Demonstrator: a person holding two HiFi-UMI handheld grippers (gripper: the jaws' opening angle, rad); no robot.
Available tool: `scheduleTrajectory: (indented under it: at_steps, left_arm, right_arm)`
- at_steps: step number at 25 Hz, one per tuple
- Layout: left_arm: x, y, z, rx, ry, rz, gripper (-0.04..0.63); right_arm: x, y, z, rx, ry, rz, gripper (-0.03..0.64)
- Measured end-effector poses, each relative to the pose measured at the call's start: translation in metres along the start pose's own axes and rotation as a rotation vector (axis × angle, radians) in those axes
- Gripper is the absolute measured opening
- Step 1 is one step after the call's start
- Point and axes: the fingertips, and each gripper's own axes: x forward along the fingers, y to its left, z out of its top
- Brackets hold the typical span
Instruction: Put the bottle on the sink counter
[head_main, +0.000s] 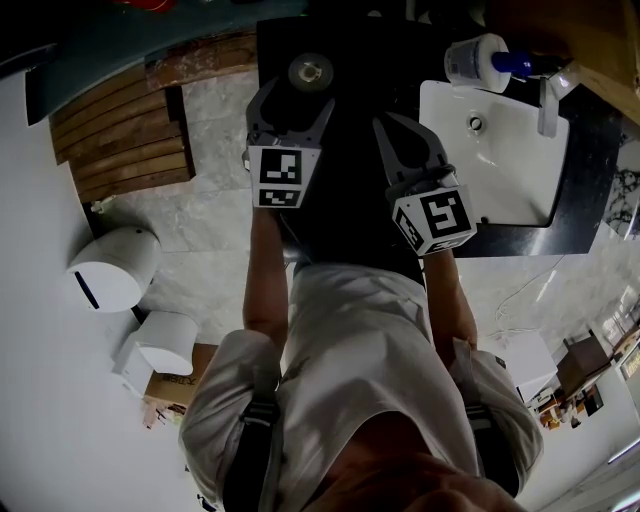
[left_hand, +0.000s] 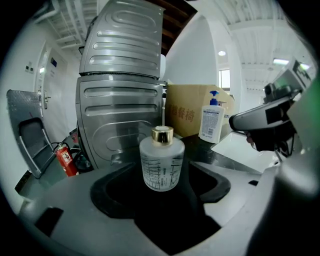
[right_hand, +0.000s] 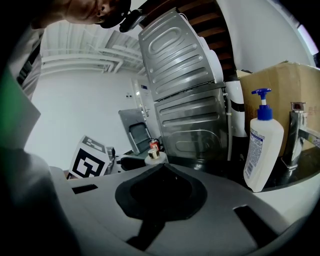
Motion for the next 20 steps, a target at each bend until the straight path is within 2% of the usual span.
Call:
scheduleTrajectory:
  at_steps: [6,12,14,16,18,20]
  left_arm:
    - [-0.026,-0.003,0.004,-0.011,-0.021,0.000,0.324]
    - [-0.055,-0.015,0.025,-0.004,-0.082,-0.049,0.321]
    - [-0.063,-0.017,0.034,-0.005,-0.112,-0.051,0.278]
    - [-0.071,-0.017,0.043,-0.001,-0.141,-0.039,0.196]
    - [-0.079,-0.018,0.052,0.006,-0.164,-0.037,0.178]
    - [-0.089,-0.020,0.062,0.004,-0.193,-0.038,0.126]
  right_arm:
    - [-0.009,0.012,0.004,-0.011,-0.017,0.006,-0.003]
    - [-0.018,0.024,0.015,-0.034,-0.040,0.018,-0.003]
    - [-0.020,0.027,0.019,-0.044,-0.050,0.021,-0.003]
    - [-0.023,0.029,0.024,-0.052,-0.062,0.023,-0.003]
    - [-0.027,0.032,0.031,-0.060,-0.074,0.024,-0.003]
    - [-0.032,0.034,0.039,-0.070,-0.087,0.026,-0.003]
